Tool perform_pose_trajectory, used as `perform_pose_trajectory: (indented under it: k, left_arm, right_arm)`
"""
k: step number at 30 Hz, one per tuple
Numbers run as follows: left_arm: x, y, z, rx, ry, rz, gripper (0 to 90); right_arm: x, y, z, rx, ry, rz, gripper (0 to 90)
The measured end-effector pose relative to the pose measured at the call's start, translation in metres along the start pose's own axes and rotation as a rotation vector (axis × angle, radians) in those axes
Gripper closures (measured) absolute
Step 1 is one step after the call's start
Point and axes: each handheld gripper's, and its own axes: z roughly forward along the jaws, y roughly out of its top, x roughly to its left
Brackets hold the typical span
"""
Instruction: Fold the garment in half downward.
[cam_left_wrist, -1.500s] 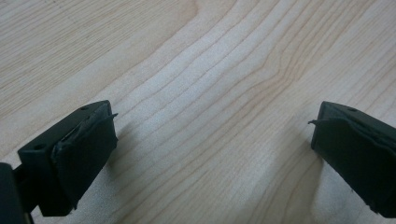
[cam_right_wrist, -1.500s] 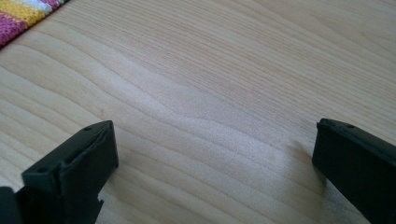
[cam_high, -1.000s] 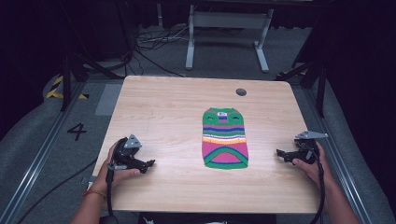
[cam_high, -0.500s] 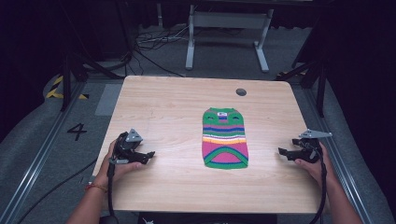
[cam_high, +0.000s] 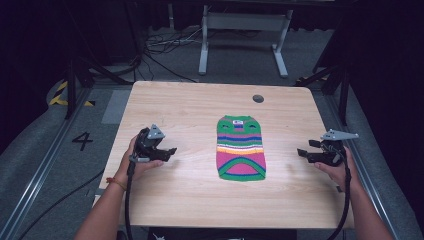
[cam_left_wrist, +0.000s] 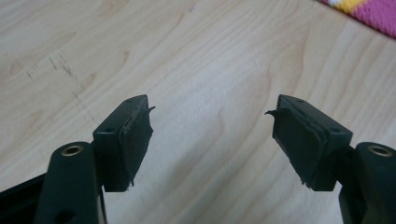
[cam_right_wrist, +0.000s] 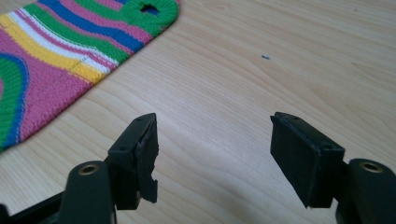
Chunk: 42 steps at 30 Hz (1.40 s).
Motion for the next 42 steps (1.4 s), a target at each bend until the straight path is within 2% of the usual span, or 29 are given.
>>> perform_pose_trajectory:
  k: [5, 9, 10, 13, 15, 18, 21, 22, 23, 26, 31, 32, 33, 34, 35, 39, 41, 42]
  left_arm:
    - [-0.004, 0.018, 0.013, -0.010, -0.012, 0.023, 32.2]
    - [-0.007, 0.031, 0.022, -0.025, -0.022, 0.025, 32.2]
    - [-0.008, 0.034, 0.024, -0.036, -0.012, 0.028, 32.9]
    - [-0.010, 0.043, 0.033, -0.037, -0.036, 0.019, 34.2]
    - [-0.013, 0.051, 0.039, -0.038, -0.028, 0.030, 35.6]
    - [-0.014, 0.059, 0.045, -0.037, -0.036, 0.032, 36.6]
    - [-0.018, 0.069, 0.054, -0.051, -0.045, 0.030, 37.8]
    - [-0.019, 0.072, 0.057, -0.047, -0.044, 0.042, 39.9]
    - [-0.019, 0.075, 0.061, -0.043, -0.057, 0.029, 40.5]
    - [-0.019, 0.085, 0.070, -0.054, -0.057, 0.033, 42.4]
    - [-0.020, 0.099, 0.089, -0.059, -0.082, 0.003, 46.2]
    - [-0.021, 0.102, 0.095, -0.046, -0.097, 0.005, 47.6]
    - [-0.023, 0.104, 0.098, -0.040, -0.106, 0.012, 52.7]
    - [-0.023, 0.104, 0.098, -0.040, -0.106, 0.012, 56.2]
    - [-0.027, 0.107, 0.105, -0.032, -0.116, 0.021, 56.2]
    - [-0.034, 0.116, 0.120, -0.027, -0.105, 0.018, 62.4]
    - [-0.038, 0.121, 0.129, -0.019, -0.081, 0.011, 62.9]
    - [-0.040, 0.123, 0.133, -0.020, -0.087, 0.002, 63.7]
  right_arm:
    - [0.002, 0.016, 0.008, 0.004, -0.002, -0.020, 35.2]
    - [0.006, 0.029, 0.017, -0.003, 0.006, -0.047, 36.5]
    - [0.008, 0.033, 0.020, -0.004, 0.011, -0.052, 36.9]
    - [0.012, 0.042, 0.029, -0.008, 0.015, -0.075, 39.3]
    - [0.014, 0.050, 0.036, -0.009, 0.040, -0.076, 40.9]
    - [0.016, 0.058, 0.043, -0.007, 0.043, -0.090, 42.2]
    - [0.021, 0.072, 0.056, -0.018, 0.055, -0.107, 44.3]
    - [0.021, 0.076, 0.059, -0.017, 0.059, -0.108, 45.2]
    - [0.022, 0.081, 0.064, -0.019, 0.061, -0.116, 45.6]
    - [0.024, 0.090, 0.077, -0.011, 0.072, -0.128, 47.7]
    - [0.027, 0.100, 0.099, -0.002, 0.083, -0.123, 52.4]
    - [0.027, 0.102, 0.104, 0.003, 0.082, -0.126, 53.4]
    - [0.026, 0.104, 0.111, 0.016, 0.086, -0.122, 56.2]
    - [0.026, 0.104, 0.111, 0.016, 0.086, -0.122, 56.2]
    - [0.027, 0.104, 0.114, 0.014, 0.082, -0.131, 58.2]
    - [0.028, 0.107, 0.136, 0.044, 0.081, -0.136, 63.8]
    - [0.027, 0.108, 0.139, 0.045, 0.084, -0.129, 64.8]
    - [0.027, 0.109, 0.142, 0.048, 0.082, -0.128, 65.4]
